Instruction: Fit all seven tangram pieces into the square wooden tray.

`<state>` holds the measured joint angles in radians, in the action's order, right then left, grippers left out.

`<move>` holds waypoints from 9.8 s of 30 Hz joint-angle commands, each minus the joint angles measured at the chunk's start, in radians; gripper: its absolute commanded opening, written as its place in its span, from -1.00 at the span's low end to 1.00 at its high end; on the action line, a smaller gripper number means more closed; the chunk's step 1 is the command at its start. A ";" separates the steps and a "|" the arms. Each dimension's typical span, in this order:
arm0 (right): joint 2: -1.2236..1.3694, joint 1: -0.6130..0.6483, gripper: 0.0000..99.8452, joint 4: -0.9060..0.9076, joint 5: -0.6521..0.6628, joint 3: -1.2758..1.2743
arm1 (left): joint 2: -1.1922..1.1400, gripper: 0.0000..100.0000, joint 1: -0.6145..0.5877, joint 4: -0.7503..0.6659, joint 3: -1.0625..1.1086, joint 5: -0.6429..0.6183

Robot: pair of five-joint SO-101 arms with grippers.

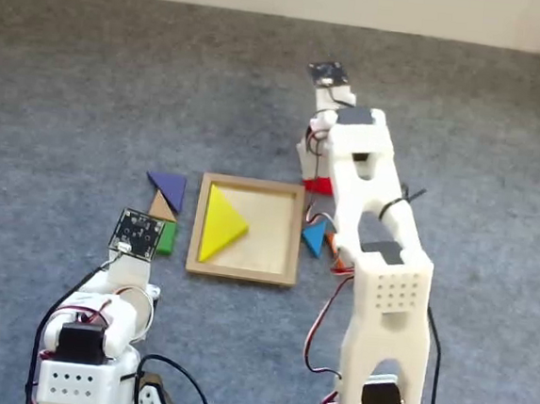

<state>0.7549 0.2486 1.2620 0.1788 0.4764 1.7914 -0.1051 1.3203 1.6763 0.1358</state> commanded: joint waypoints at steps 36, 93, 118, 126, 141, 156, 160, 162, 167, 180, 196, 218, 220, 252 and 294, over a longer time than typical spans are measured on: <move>-0.538 -0.062 -0.62 0.364 0.117 -0.124 | 0.031 -0.99 0.007 0.003 0.019 0.009; -0.179 -0.012 -0.20 0.067 0.110 -0.199 | 0.031 -0.99 0.007 0.003 0.019 0.009; -0.174 -0.047 -0.32 0.124 0.115 -0.199 | 0.031 -0.99 0.007 0.003 0.019 0.009; -0.174 -0.047 -0.32 0.130 0.117 -0.199 | 0.031 -0.99 0.007 0.003 0.019 0.009; -0.116 -0.048 -0.48 0.128 0.170 -0.196 | 0.031 -0.99 0.007 0.003 0.019 0.009; -0.257 -0.079 -0.59 0.136 0.181 -0.162 | 0.031 -0.99 0.007 0.003 0.019 0.009; -0.337 -0.076 -0.62 0.133 0.181 -0.189 | 0.031 -0.99 0.007 0.003 0.019 0.009; -0.348 -0.076 -0.62 0.130 0.181 -0.205 | 0.031 -0.99 0.007 0.003 0.019 0.009; -0.358 -0.061 -0.62 0.137 0.183 -0.205 | 0.031 -0.99 0.007 0.003 0.019 0.009; -0.358 0.188 -0.62 0.180 0.459 -0.203 | 0.031 -0.99 0.007 0.003 0.019 0.009; -0.349 0.352 -0.62 0.168 0.772 -0.211 | 0.031 -0.99 0.007 0.003 0.019 0.009; -0.243 0.371 -0.23 0.102 0.706 -0.203 | 0.031 -0.99 0.007 0.003 0.019 0.009; -0.245 0.372 -0.23 0.101 0.706 -0.203 | 0.031 -0.99 0.007 0.003 0.019 0.009; -0.154 0.260 -0.99 0.031 0.376 -0.203 | 0.031 -0.99 0.007 0.003 0.019 0.009; -0.372 0.318 -0.99 0.047 0.299 -0.286 | 0.031 -0.99 0.007 0.003 0.019 0.009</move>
<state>0.5140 0.5938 1.3065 0.4872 0.2340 1.7914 -0.1051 1.3203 1.6763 0.1358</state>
